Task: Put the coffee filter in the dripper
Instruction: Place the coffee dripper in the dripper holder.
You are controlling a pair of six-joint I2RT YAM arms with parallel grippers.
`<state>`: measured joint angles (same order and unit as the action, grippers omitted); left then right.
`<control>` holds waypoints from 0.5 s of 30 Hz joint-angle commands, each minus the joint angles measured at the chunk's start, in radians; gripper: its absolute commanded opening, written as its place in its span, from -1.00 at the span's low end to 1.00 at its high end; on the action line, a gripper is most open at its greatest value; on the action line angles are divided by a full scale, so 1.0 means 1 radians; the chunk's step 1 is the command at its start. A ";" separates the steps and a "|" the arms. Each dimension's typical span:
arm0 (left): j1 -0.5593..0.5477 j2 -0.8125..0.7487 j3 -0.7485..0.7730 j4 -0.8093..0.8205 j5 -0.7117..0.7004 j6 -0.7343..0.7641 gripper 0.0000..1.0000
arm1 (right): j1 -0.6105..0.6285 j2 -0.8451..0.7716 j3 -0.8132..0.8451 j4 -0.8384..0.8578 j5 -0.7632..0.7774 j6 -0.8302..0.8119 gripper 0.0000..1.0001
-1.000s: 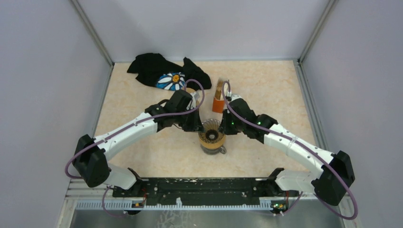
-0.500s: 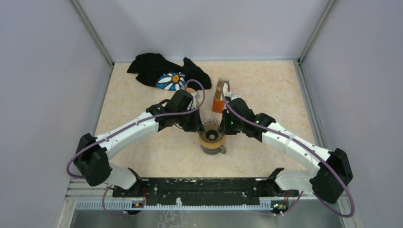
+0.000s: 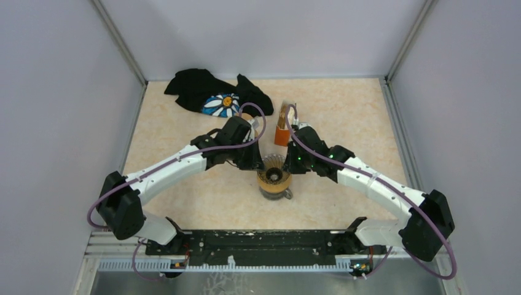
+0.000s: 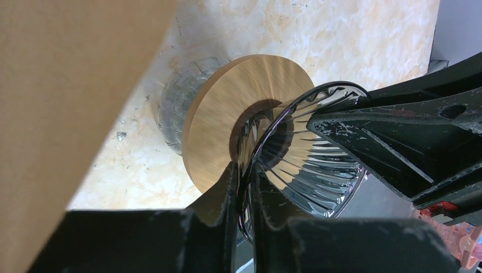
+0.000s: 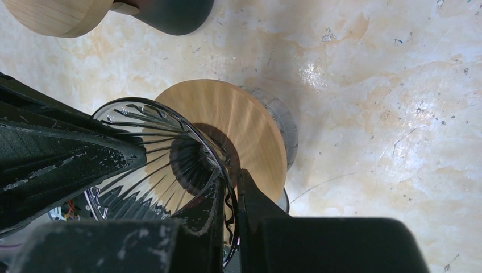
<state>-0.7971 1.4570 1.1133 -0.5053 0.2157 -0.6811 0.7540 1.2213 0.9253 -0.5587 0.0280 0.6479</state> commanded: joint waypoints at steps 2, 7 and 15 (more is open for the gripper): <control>-0.034 0.023 -0.010 -0.018 -0.029 0.014 -0.61 | 0.015 0.058 -0.017 -0.106 0.038 -0.031 -1.00; -0.036 -0.009 -0.002 -0.017 -0.064 0.018 -0.43 | 0.015 0.017 0.012 -0.118 0.045 -0.042 -1.00; -0.035 -0.063 0.008 -0.016 -0.108 0.015 -0.11 | 0.015 -0.016 0.063 -0.145 0.053 -0.060 -0.87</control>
<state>-0.8253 1.4429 1.1110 -0.5179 0.1421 -0.6765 0.7605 1.2175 0.9558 -0.5949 0.0227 0.6468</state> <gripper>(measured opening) 0.407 0.066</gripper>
